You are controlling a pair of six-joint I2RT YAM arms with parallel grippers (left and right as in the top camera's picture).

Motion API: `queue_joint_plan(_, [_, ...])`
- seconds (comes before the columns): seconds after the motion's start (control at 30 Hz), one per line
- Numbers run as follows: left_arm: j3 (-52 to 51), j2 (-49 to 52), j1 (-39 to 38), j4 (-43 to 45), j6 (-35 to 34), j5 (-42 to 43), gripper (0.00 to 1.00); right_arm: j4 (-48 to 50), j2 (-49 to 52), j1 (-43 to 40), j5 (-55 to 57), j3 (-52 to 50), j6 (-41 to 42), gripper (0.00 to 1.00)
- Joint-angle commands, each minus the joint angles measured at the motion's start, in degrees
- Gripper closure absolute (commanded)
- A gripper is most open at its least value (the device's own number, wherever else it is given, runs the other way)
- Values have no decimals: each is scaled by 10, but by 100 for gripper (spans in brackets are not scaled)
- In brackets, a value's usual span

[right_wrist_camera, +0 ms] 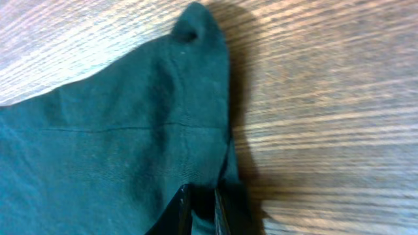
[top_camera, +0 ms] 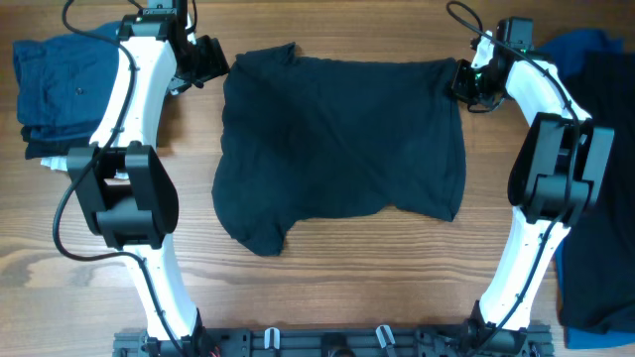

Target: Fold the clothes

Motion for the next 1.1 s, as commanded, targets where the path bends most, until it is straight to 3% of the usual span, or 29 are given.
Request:
queue_joint_plan(0.0, [-4,8,3,0,10,5,26,4,17,0,-40,1,-6,87])
queue_joint_plan(0.03, [-4,8,3,0,10,5,26,4,12,0,-38,3,-6,88])
queue_joint_plan(0.07, [-4,8,3,-1,10,5,26,4,6,0,-35,4,-7,96])
queue_joint_plan(0.3, [-4,8,3,0,10,5,26,-1,-49,0,7,20,-6,96])
queue_joint_plan(0.67, [-4,8,3,-1,10,5,25,15,-55,0,-14,35,-14,96])
queue_joint_plan(1.07, [-4,8,3,0,10,4,23,199,-46,5,31,33,-6,96])
